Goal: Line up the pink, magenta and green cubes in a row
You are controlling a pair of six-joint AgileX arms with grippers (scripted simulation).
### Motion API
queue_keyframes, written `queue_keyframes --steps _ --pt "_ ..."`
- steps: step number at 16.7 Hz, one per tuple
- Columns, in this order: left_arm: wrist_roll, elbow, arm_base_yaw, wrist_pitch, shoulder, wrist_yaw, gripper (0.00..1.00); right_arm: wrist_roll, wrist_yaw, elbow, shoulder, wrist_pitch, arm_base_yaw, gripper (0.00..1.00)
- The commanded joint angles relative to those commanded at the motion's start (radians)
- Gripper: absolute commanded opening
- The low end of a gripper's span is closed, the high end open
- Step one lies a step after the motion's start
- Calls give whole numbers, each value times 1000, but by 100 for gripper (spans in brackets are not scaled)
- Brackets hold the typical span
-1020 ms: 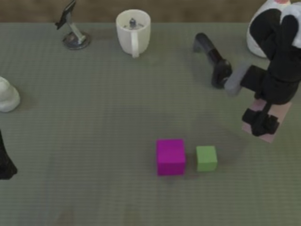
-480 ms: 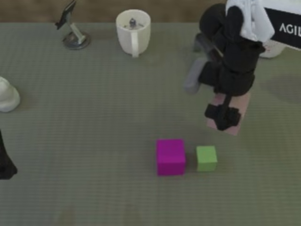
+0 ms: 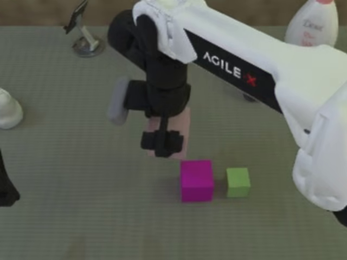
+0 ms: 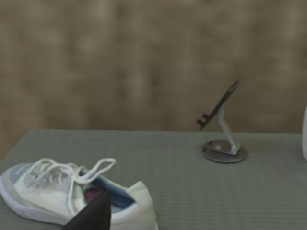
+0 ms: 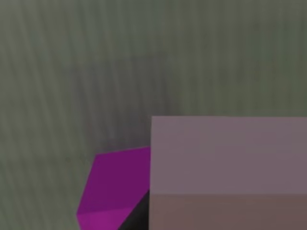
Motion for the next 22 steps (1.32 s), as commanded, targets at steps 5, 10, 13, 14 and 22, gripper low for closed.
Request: queue_keyframes --steps 5,10,13,14,22 --pt "0 0 0 0 0 0 100 18 4 259 127 -114 137 0" --pt "0 0 0 0 0 0 100 21 6 290 143 -129 156 0" --pt "0 0 0 0 0 0 100 22 5 272 134 -112 153 0" --pt "0 0 0 0 0 0 100 23 5 249 128 -89 153 0" --pt "0 0 0 0 0 0 100 23 4 -125 62 198 156 0"
